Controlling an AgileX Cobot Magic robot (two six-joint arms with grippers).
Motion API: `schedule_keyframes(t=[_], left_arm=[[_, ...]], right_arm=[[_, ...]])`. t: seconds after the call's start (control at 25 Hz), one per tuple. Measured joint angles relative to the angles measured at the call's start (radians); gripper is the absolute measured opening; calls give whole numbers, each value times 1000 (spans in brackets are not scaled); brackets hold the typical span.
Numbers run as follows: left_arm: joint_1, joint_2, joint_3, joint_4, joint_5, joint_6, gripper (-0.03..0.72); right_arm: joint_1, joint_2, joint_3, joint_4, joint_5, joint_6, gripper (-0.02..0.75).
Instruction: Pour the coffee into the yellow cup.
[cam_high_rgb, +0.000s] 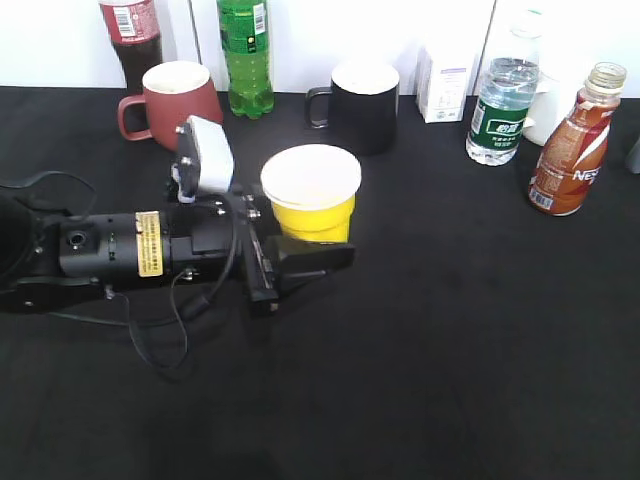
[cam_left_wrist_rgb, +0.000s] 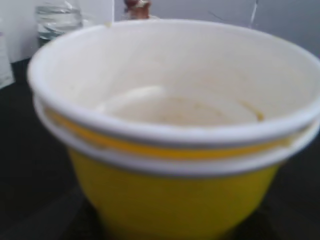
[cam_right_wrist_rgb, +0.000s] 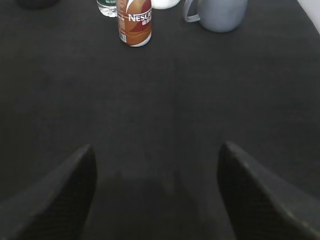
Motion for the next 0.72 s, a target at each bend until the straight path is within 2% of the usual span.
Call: schedule_keyframes(t=[0.4,0.44,0.64,0.72], left_arm=[[0,0,0,-2,5,-3,459],[0,0,0,-2,4,-3,459],[0,0,0,-2,4,-3,459],[0,0,0,-2,4,-3,459]], right_arm=[[0,33,-7,1,-11,0,589],[0,94,-19,1,-71,0,589],[0,482,-19,5,-643,0,589],[0,575,52,10,-898,0,589]])
